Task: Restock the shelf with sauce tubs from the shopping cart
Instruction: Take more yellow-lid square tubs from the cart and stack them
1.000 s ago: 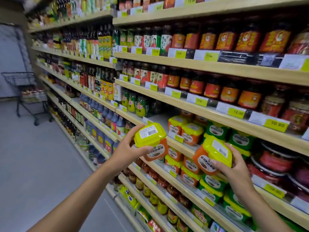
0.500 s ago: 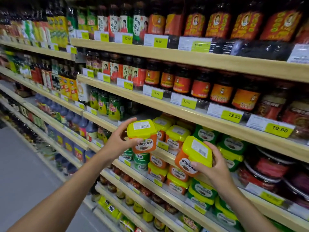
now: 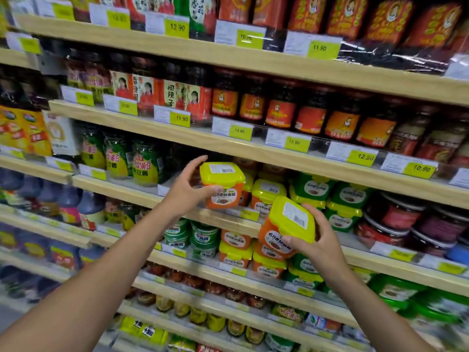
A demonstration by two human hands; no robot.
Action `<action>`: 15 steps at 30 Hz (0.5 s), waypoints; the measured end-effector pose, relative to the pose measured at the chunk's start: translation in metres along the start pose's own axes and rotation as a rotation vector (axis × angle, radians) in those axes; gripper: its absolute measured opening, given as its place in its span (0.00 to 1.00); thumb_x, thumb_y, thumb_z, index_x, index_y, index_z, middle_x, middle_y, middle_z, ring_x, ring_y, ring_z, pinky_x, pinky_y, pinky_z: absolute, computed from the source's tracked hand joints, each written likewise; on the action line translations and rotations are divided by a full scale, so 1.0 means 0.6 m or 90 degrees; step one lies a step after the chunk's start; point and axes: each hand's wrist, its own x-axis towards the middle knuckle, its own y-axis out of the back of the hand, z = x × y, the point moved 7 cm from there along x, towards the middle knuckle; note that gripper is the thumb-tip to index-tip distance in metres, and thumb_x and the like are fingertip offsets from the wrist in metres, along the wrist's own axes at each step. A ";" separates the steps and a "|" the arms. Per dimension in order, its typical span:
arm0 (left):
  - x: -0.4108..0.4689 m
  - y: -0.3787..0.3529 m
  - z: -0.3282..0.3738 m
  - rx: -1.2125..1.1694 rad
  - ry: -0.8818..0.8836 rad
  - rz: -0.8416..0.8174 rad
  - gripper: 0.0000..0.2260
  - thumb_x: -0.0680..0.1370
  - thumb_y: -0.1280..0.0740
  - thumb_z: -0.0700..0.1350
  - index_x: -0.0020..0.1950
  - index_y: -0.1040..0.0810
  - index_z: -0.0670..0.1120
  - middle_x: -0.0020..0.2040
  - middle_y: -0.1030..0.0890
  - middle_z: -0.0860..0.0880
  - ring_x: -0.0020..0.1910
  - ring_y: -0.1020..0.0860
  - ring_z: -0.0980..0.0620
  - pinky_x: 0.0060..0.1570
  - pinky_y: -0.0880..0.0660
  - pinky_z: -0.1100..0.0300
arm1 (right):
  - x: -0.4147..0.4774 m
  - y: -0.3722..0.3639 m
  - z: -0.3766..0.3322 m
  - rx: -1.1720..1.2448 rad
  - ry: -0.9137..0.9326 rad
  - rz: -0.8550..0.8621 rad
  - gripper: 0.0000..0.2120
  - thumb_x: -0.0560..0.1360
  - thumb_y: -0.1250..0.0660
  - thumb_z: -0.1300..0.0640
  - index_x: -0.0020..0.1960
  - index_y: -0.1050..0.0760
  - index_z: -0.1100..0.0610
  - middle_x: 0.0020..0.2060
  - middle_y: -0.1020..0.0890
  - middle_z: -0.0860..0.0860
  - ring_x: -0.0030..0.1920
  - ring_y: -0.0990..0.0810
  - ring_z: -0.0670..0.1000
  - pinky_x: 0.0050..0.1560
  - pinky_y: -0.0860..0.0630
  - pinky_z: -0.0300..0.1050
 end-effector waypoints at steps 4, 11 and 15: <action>0.047 -0.007 -0.018 -0.067 0.018 -0.043 0.52 0.68 0.18 0.44 0.83 0.48 0.52 0.65 0.21 0.53 0.58 0.19 0.61 0.57 0.19 0.57 | -0.016 -0.022 -0.001 -0.012 -0.001 0.052 0.36 0.68 0.21 0.60 0.70 0.33 0.44 0.58 0.25 0.41 0.48 0.19 0.36 0.37 0.21 0.35; 0.108 -0.025 -0.023 -0.096 0.000 -0.071 0.32 0.64 0.16 0.48 0.65 0.26 0.53 0.59 0.16 0.52 0.58 0.17 0.52 0.60 0.21 0.50 | -0.039 -0.032 -0.003 -0.015 0.004 0.096 0.41 0.60 0.19 0.52 0.71 0.31 0.43 0.62 0.26 0.44 0.52 0.18 0.40 0.42 0.19 0.40; 0.142 -0.028 -0.016 -0.066 -0.008 -0.060 0.22 0.70 0.19 0.46 0.59 0.25 0.55 0.56 0.18 0.55 0.56 0.20 0.58 0.61 0.24 0.55 | -0.043 -0.022 0.005 -0.027 -0.009 0.122 0.45 0.59 0.15 0.45 0.71 0.31 0.42 0.63 0.25 0.45 0.57 0.19 0.48 0.47 0.17 0.48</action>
